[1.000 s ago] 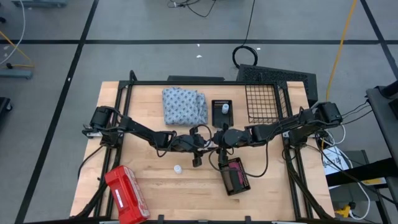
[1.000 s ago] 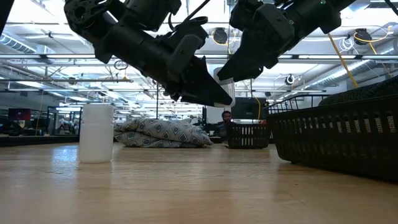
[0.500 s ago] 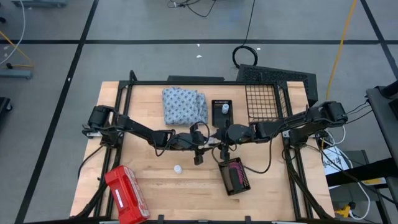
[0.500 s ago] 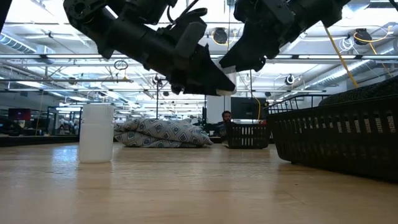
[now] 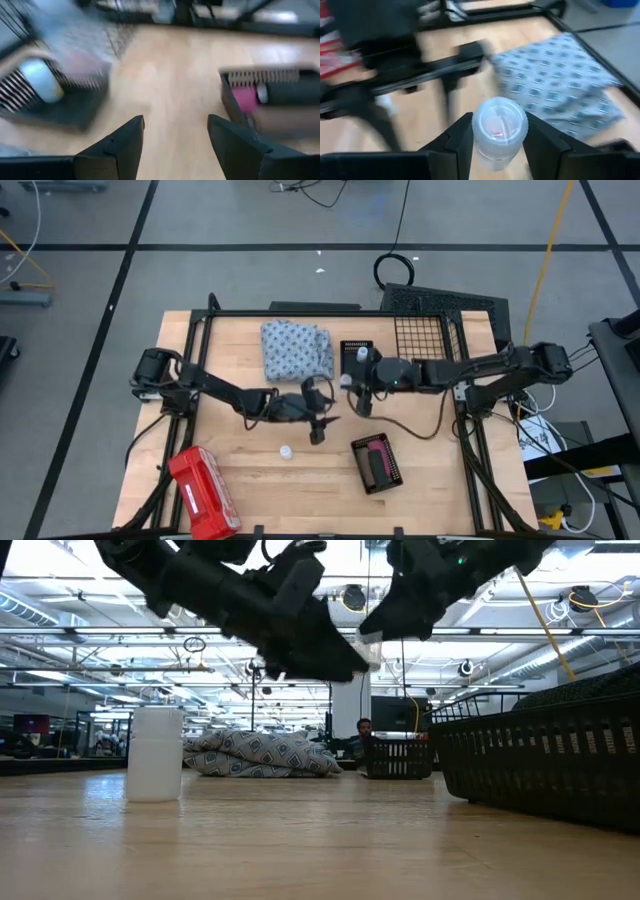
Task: Pick & Place Medicine items
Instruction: Put the top transparent pill bottle into the top black basket
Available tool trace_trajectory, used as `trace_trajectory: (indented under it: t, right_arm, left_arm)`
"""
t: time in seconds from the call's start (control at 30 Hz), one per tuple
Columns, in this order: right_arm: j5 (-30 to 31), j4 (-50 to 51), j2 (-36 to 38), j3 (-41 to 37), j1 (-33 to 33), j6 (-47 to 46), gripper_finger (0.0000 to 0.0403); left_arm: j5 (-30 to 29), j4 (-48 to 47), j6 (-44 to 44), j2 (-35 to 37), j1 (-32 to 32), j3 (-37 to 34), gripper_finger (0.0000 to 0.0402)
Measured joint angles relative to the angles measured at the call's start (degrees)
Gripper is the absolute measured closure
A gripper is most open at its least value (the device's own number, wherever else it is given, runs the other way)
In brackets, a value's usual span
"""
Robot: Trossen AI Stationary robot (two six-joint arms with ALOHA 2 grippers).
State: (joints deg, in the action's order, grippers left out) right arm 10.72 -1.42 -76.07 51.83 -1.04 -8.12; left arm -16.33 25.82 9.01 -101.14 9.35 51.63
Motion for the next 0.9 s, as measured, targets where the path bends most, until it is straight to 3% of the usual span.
trace_trajectory:
  t: [0.13,0.47,0.7,0.9]
  right_arm:
    - [-0.87,0.02,-0.02,0.02,0.3,0.0,0.0271]
    - [3.43,-0.04,-0.07,-1.55,4.05,-4.71,0.027]
    - [10.42,-0.63,-2.44,-4.94,9.16,-9.39,0.0269]
    - [7.03,-6.38,-9.02,-5.29,11.56,-10.53,0.0269]
  left_arm:
    - [-0.74,0.41,-2.48,0.47,-0.22,0.12,0.0172]
    - [-1.56,-0.34,-1.39,5.48,-1.22,-0.46,0.0172]
    - [-1.56,-0.83,-1.32,6.33,-1.65,-0.43,0.0172]
    - [-1.56,-0.92,-1.23,6.31,-1.65,-0.43,0.0172]
